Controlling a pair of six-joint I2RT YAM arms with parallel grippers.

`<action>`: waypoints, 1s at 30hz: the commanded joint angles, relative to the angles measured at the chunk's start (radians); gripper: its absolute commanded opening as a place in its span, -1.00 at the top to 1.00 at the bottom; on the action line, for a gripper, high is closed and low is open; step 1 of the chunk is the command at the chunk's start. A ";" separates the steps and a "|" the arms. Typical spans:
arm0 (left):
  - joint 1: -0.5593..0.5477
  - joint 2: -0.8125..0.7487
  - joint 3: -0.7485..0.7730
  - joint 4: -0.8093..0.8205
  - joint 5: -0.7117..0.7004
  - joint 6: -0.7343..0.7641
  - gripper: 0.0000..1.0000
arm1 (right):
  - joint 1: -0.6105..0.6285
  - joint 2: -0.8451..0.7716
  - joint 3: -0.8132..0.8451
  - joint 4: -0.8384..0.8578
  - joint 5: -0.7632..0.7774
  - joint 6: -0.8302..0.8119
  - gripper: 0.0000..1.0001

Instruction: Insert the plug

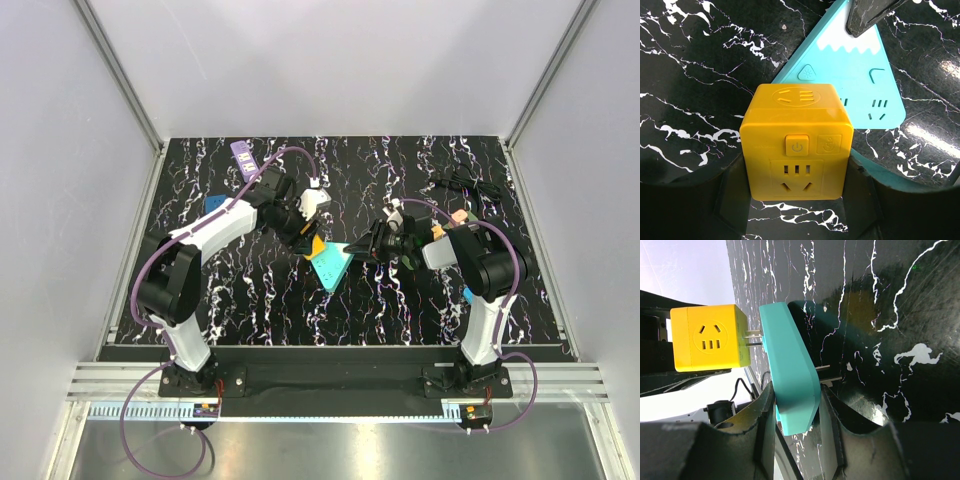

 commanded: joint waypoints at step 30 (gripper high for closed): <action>-0.038 0.102 0.034 0.030 0.064 0.005 1.00 | 0.022 0.009 0.020 -0.022 -0.005 -0.017 1.00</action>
